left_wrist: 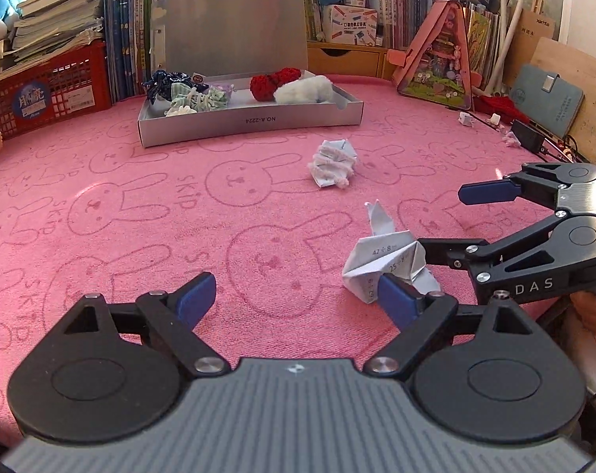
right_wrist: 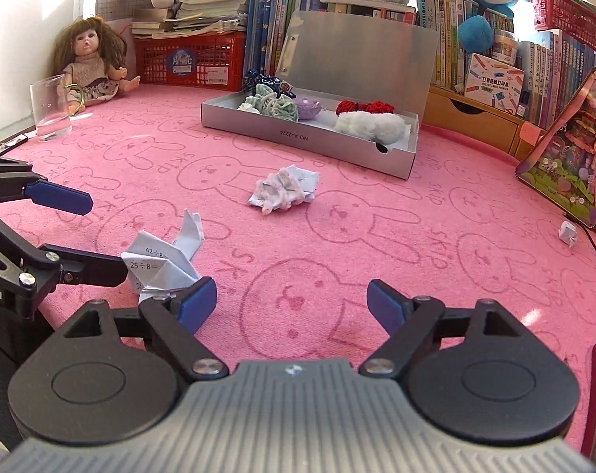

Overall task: Organize objects
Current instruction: 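Move both grippers back to the white paper origami and pink-trimmed tissue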

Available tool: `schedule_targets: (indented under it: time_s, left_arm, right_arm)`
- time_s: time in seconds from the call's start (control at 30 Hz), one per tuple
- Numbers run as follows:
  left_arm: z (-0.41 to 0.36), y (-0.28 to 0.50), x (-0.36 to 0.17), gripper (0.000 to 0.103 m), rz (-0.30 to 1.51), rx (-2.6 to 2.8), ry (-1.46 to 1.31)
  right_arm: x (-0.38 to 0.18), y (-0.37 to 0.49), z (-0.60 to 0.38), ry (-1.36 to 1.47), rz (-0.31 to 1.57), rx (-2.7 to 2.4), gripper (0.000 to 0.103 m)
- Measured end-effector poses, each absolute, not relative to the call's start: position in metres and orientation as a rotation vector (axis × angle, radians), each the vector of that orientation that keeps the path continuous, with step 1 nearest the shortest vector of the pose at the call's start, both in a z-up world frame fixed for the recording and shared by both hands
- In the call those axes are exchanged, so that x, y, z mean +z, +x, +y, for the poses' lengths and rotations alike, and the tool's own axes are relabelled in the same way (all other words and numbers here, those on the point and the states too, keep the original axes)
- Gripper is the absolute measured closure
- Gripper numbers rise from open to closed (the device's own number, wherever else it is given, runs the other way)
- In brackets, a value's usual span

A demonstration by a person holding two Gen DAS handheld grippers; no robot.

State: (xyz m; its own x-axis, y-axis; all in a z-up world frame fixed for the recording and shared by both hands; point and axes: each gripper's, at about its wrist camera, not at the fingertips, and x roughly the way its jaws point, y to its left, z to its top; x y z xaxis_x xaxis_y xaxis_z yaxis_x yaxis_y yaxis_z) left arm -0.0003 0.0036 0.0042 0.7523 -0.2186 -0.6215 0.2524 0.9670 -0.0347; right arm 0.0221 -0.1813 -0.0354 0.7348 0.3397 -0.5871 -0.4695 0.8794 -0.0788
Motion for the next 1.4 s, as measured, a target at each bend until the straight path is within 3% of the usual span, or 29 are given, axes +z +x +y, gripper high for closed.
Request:
schedule_targets:
  time_s: [0.63, 1.2, 1.27, 1.4]
  left_arm:
    - [0.050, 0.016, 0.017, 0.011, 0.565, -0.110, 0.049]
    - [0.000, 0.027, -0.005, 0.012, 0.561, -0.222, 0.121]
    - [0.003, 0.031, -0.007, 0.013, 0.574, -0.211, 0.095]
    - [0.007, 0.034, -0.010, 0.026, 0.585, -0.198, 0.073]
  right_arm:
    - [-0.029, 0.064, -0.132, -0.252, 0.525, 0.474, 0.013]
    - [-0.036, 0.125, -0.131, -0.444, 0.557, 0.563, 0.010]
    - [-0.036, 0.126, -0.132, -0.435, 0.564, 0.571, 0.010]
    - [-0.036, 0.127, -0.133, -0.413, 0.572, 0.584, 0.015]
